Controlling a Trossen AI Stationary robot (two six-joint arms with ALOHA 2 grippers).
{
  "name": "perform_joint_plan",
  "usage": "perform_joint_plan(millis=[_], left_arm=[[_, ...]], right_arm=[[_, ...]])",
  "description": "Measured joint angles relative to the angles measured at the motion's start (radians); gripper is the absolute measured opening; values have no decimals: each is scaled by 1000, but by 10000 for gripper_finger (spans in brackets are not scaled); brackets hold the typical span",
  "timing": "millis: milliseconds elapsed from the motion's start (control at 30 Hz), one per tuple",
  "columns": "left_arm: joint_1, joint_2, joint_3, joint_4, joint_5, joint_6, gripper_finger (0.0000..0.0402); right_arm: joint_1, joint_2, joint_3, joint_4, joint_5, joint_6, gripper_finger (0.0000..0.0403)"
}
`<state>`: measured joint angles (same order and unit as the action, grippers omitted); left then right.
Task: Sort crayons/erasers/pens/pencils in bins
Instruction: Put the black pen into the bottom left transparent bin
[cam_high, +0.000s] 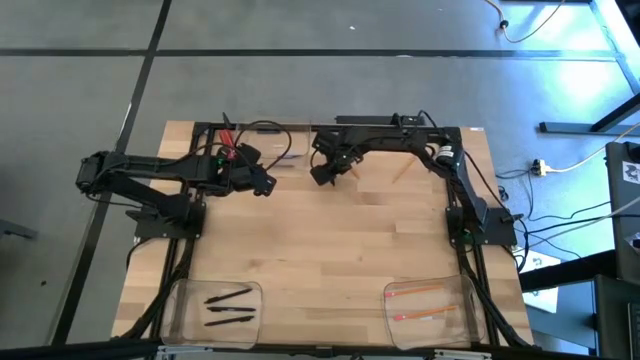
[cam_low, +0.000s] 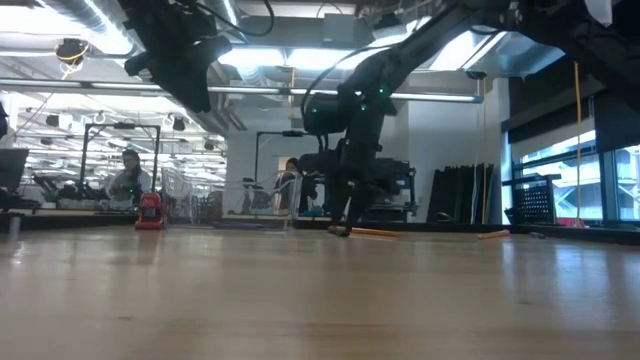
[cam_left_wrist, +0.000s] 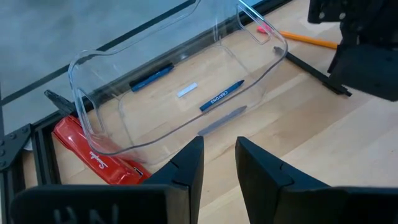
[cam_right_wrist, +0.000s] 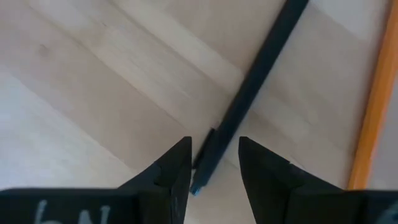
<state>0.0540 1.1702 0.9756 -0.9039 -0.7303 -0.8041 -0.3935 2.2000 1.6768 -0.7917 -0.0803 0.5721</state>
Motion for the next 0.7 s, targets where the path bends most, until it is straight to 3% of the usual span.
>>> perform_joint_plan(millis=[433,700], left_arm=[[0,0,0,1,0,2,85],[0,0,0,1,0,2,85]], right_arm=[[4,41,4,-9,4,-2,132],[4,43,3,-22,32,-58,68]])
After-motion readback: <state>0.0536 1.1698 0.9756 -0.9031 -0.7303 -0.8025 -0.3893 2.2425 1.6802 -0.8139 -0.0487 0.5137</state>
